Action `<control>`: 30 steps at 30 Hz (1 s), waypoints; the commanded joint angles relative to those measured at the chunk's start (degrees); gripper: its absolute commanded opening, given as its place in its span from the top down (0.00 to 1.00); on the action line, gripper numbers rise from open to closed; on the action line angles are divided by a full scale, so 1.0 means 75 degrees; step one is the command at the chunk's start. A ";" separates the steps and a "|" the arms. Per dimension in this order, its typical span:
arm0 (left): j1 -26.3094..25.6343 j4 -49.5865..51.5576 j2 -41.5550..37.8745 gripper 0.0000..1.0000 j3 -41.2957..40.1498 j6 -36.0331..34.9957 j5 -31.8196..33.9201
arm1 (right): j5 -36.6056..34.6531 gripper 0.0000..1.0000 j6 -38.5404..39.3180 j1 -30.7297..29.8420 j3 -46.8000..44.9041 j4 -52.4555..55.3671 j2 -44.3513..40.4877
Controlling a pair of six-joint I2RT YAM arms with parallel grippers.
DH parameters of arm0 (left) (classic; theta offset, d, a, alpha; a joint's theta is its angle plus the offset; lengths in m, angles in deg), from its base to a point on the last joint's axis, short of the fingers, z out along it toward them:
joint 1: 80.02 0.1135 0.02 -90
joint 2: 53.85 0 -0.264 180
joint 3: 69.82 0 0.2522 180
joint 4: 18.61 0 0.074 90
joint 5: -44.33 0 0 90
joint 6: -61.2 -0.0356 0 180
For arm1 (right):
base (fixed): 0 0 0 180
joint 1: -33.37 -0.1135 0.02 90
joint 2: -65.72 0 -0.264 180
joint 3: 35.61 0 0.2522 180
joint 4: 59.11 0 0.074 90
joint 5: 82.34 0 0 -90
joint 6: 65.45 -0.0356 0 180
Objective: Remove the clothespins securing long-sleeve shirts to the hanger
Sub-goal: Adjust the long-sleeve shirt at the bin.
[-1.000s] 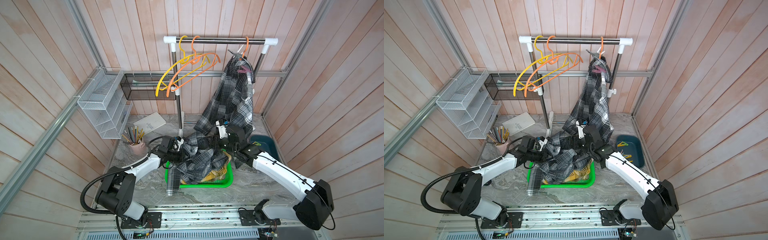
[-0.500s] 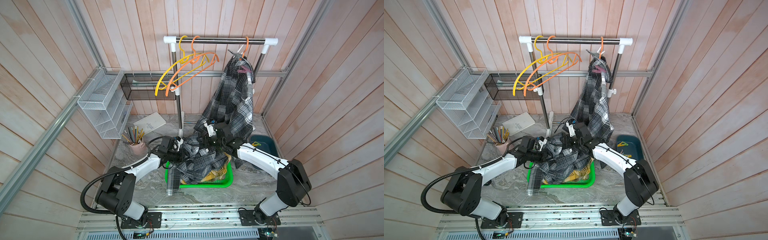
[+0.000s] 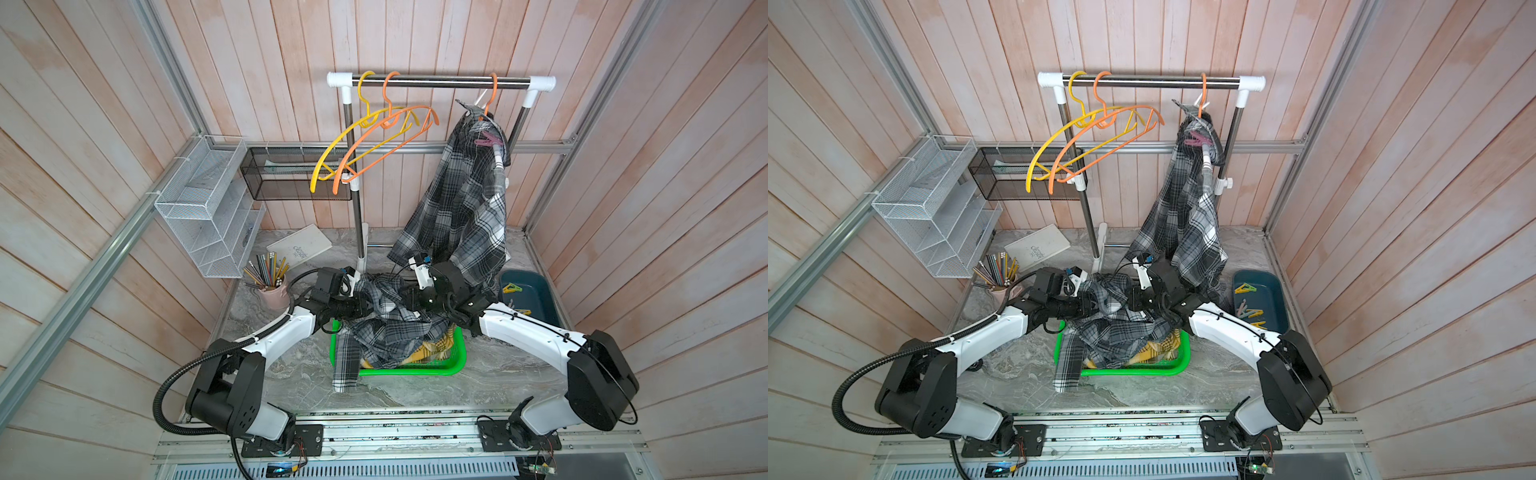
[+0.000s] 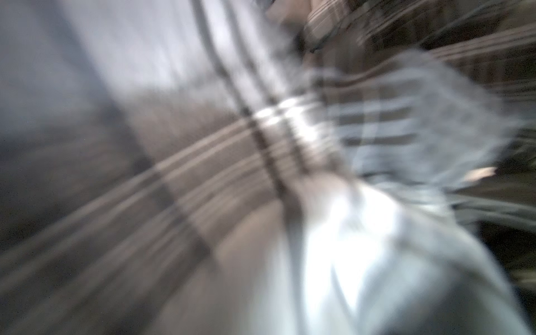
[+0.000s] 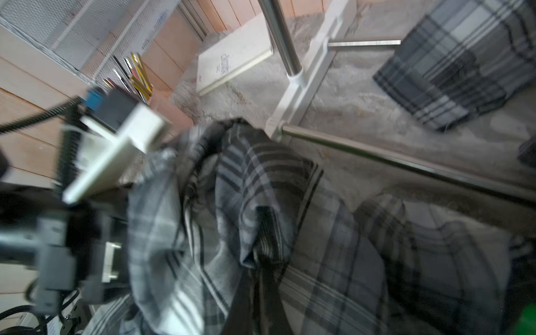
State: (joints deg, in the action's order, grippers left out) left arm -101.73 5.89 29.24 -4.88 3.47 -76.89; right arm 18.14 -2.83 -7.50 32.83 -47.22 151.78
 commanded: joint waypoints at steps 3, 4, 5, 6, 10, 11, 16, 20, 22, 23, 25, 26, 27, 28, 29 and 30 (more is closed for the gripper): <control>0.0408 0.0005 -0.0970 0.33 0.0383 0.0217 0.0003 | -0.0577 1.00 -0.1009 -0.0200 -0.0819 -0.0617 0.0414; 0.0472 0.0102 -0.1132 0.31 0.0372 0.0231 0.0020 | -0.0718 1.00 -0.1145 -0.0190 -0.0955 -0.0754 0.0501; 0.0523 0.0258 -0.1254 0.30 0.0410 0.0222 0.0031 | -0.0892 1.00 -0.1236 -0.0189 -0.1045 -0.0835 0.0595; 0.0551 0.0441 -0.1343 0.29 0.0432 0.0193 0.0035 | -0.0983 1.00 -0.1297 -0.0183 -0.1100 -0.0890 0.0674; 0.0576 0.1410 -0.1776 0.29 0.0483 -0.0039 0.0096 | -0.1017 1.00 -0.1357 -0.0084 -0.1133 -0.1037 0.0946; 0.0578 0.1738 -0.1920 0.29 0.0446 -0.0113 0.0089 | -0.1022 1.00 -0.1323 -0.0063 -0.1076 -0.0999 0.0928; 0.0575 0.3355 -0.2815 0.26 0.0126 -0.0466 0.0191 | -0.1342 0.43 -0.1055 -0.0023 -0.0780 -0.0716 0.0198; 0.0459 0.4220 -0.3410 0.26 -0.0303 -0.0477 0.0211 | -0.1723 0.35 -0.0573 -0.0013 -0.0133 -0.0163 -0.0343; 0.0347 0.4480 -0.3560 0.25 -0.0472 -0.0482 0.0388 | -0.1812 0.34 -0.0355 -0.0013 0.0214 0.0038 -0.0488; 0.0266 0.4551 -0.3601 0.25 -0.0556 -0.0477 0.0471 | -0.1822 0.34 -0.0258 -0.0003 0.0364 0.0131 -0.0536; 0.0121 0.4579 -0.3569 0.25 -0.0675 -0.0442 0.0652 | -0.1848 0.33 -0.0111 0.0015 0.0654 0.0269 -0.0608; 0.0004 0.4573 -0.3512 0.25 -0.0691 -0.0436 0.0774 | -0.1864 0.33 -0.0061 0.0011 0.0754 0.0296 -0.0651; -0.0097 0.4565 -0.3453 0.25 -0.0701 -0.0425 0.0888 | -0.1862 0.33 -0.0033 0.0011 0.0802 0.0302 -0.0689; -0.0190 0.4544 -0.3361 0.25 -0.0684 -0.0420 0.0994 | -0.1878 0.32 -0.0018 0.0011 0.0842 0.0298 -0.0733; -0.0259 0.4521 -0.3252 0.25 -0.0672 -0.0433 0.1061 | -0.1874 0.32 -0.0018 0.0017 0.0854 0.0289 -0.0779; -0.0284 0.4482 -0.3159 0.26 -0.0671 -0.0436 0.1111 | -0.1873 0.32 -0.0018 0.0022 0.0865 0.0285 -0.0826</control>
State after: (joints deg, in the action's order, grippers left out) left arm -103.04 38.72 4.30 -9.69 1.15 -71.47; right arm 5.51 -4.75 -7.71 38.56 -48.11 146.27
